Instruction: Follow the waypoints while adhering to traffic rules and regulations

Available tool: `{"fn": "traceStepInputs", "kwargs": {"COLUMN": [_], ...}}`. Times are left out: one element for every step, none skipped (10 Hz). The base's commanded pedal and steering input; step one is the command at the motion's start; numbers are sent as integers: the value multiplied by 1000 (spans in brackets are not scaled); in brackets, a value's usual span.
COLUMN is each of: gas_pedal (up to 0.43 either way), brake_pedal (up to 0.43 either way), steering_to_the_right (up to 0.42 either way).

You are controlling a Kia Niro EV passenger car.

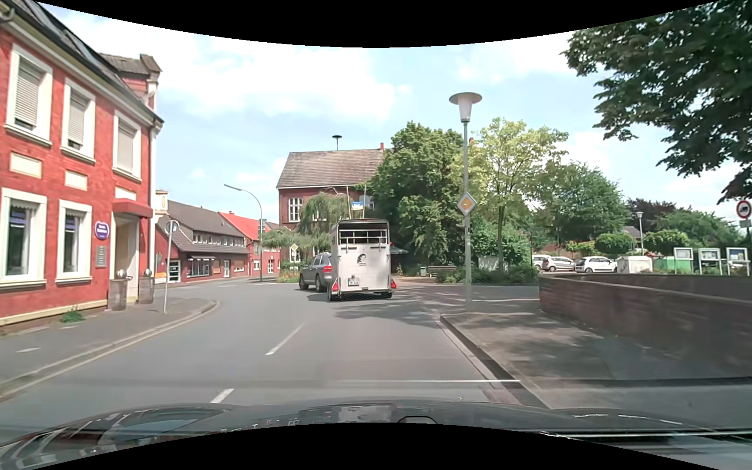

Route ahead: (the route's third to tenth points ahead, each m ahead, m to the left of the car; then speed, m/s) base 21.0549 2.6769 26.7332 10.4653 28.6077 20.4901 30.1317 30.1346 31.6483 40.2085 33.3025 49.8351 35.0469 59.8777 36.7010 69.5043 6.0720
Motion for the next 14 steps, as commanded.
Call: {"fn": "traceStepInputs", "kwargs": {"gas_pedal": [0, 20, 28, 28, 28, 28, 28, 28, 28, 39, 59, 67, 67, 67], "brake_pedal": [0, 0, 0, 0, 0, 0, 0, 0, 0, 0, 0, 0, 0, 0], "steering_to_the_right": [5, 3, 0, -6, -9, -9, -4, 0, 1, 1, 0, -6, -8, -7]}}
